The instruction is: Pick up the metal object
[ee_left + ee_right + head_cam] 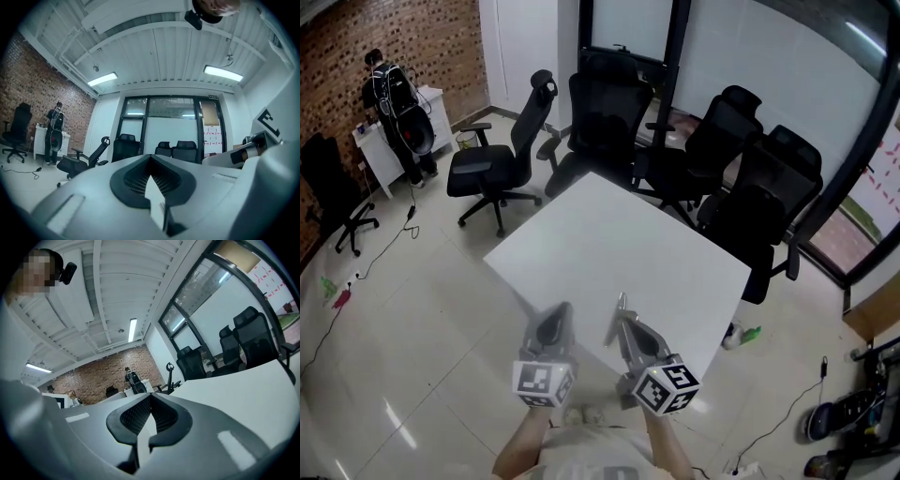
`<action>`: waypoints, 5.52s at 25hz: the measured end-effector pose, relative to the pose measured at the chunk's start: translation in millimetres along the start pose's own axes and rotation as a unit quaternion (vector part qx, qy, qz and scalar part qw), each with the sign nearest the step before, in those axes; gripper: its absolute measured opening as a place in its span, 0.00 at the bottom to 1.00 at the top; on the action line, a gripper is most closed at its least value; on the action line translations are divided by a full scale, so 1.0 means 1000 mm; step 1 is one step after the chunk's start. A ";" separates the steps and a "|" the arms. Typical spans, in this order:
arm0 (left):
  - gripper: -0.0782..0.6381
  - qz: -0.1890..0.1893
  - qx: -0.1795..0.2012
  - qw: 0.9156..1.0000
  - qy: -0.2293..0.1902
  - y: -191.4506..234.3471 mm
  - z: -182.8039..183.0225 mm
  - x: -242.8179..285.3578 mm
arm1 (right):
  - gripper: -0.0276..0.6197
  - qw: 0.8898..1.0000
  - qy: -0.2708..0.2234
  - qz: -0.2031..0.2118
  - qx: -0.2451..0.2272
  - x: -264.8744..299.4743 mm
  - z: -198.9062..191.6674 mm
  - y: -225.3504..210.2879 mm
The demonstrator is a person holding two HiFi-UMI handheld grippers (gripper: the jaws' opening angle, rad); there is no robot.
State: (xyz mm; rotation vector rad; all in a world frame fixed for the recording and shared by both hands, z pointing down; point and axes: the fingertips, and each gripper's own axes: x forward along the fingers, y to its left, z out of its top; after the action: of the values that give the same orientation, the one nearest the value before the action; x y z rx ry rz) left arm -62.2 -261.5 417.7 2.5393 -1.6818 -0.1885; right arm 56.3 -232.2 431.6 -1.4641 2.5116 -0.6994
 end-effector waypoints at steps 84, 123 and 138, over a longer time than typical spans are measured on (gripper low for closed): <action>0.10 0.000 0.021 1.000 -0.015 0.018 0.022 -0.005 | 0.10 0.994 -0.078 -0.069 -0.041 0.003 0.046 0.002; 0.10 0.037 0.040 0.998 -0.012 -0.086 0.008 -0.240 | 0.10 0.995 -0.066 -0.003 -0.079 -0.207 -0.040 0.126; 0.10 0.050 0.026 0.998 -0.027 -0.131 0.052 -0.381 | 0.10 0.999 -0.045 -0.005 -0.029 -0.332 -0.084 0.193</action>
State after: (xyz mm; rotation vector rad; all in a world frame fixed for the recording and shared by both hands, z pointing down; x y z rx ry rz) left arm -98.3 139.8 367.4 2.4988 -1.8524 -0.2110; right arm 45.3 157.8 381.6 -1.4924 2.4789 -0.5538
